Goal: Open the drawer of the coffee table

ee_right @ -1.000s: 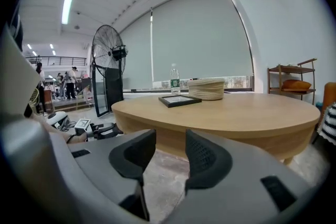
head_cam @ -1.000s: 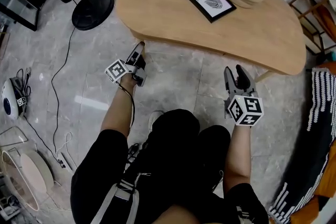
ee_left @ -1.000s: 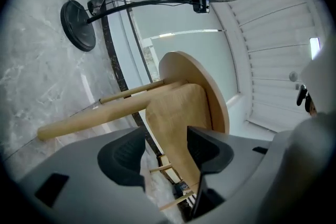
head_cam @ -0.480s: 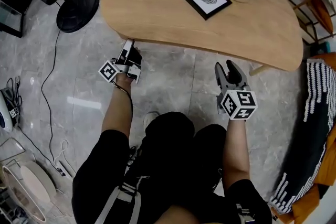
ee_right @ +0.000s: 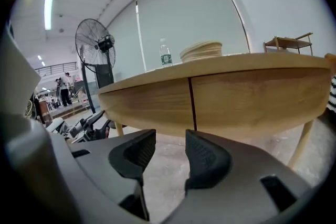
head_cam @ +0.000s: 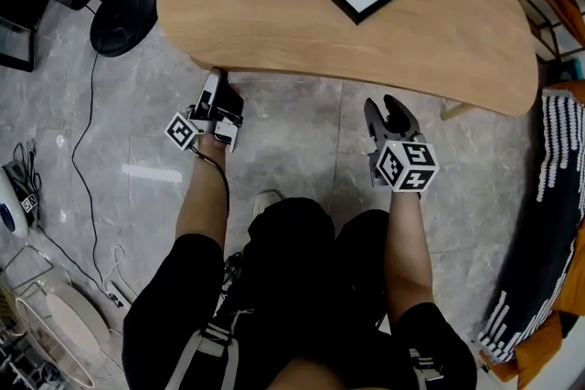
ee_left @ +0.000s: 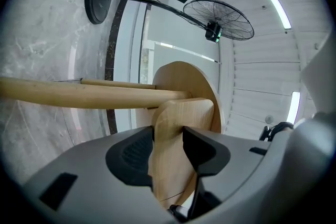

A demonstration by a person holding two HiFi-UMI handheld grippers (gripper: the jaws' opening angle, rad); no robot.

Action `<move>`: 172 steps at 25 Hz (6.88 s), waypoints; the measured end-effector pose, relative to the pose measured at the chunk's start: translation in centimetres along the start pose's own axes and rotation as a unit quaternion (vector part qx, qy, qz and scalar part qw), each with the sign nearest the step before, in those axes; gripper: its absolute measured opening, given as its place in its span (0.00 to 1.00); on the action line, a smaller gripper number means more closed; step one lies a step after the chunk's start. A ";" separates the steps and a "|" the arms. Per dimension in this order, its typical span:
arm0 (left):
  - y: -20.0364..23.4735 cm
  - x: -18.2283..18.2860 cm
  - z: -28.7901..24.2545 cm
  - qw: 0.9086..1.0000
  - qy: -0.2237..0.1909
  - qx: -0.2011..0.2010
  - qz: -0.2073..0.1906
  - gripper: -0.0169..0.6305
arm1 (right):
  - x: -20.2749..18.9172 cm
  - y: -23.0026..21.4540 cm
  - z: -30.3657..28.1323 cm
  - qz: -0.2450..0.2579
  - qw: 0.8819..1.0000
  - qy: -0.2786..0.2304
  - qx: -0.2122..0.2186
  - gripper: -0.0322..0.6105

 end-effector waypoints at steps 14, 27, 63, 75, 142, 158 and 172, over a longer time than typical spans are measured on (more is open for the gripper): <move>0.4 -0.2 0.5 1.000 0.000 -0.004 -0.012 0.27 | -3.6 -1.3 -2.6 -0.120 0.991 -0.006 0.052 0.36; 2.0 0.9 0.0 0.997 0.017 -0.061 -0.050 0.30 | -4.8 -2.1 -5.9 -0.191 0.976 -0.046 0.089 0.37; 0.2 0.2 1.3 0.997 0.053 -0.033 -0.047 0.29 | -5.3 -2.8 -5.5 -0.248 0.954 -0.083 0.148 0.18; -1.1 -0.7 3.7 0.997 0.055 -0.031 -0.050 0.28 | -6.7 -2.3 -3.3 -0.240 0.957 -0.074 0.142 0.17; -38.7 -5.9 -16.2 0.748 0.282 0.237 -0.551 0.05 | 23.3 9.3 18.4 -0.003 0.975 -0.218 -0.037 0.07; -84.9 -9.1 -35.3 0.739 0.280 0.242 -0.564 0.05 | 61.1 19.3 51.6 0.013 0.971 -0.238 0.004 0.07; -87.8 -15.3 -37.1 0.717 0.310 0.211 -0.587 0.06 | 63.1 17.1 55.9 0.019 0.961 -0.277 -0.007 0.07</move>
Point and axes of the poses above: the fingertips, and each gripper's own axes: z backward along the fingers, y to its left, x out of its top, the point moved 8 cm from there along z, backward along the fingers, and after that the axes turned 11 degrees about -x, right-handed, at the moved point
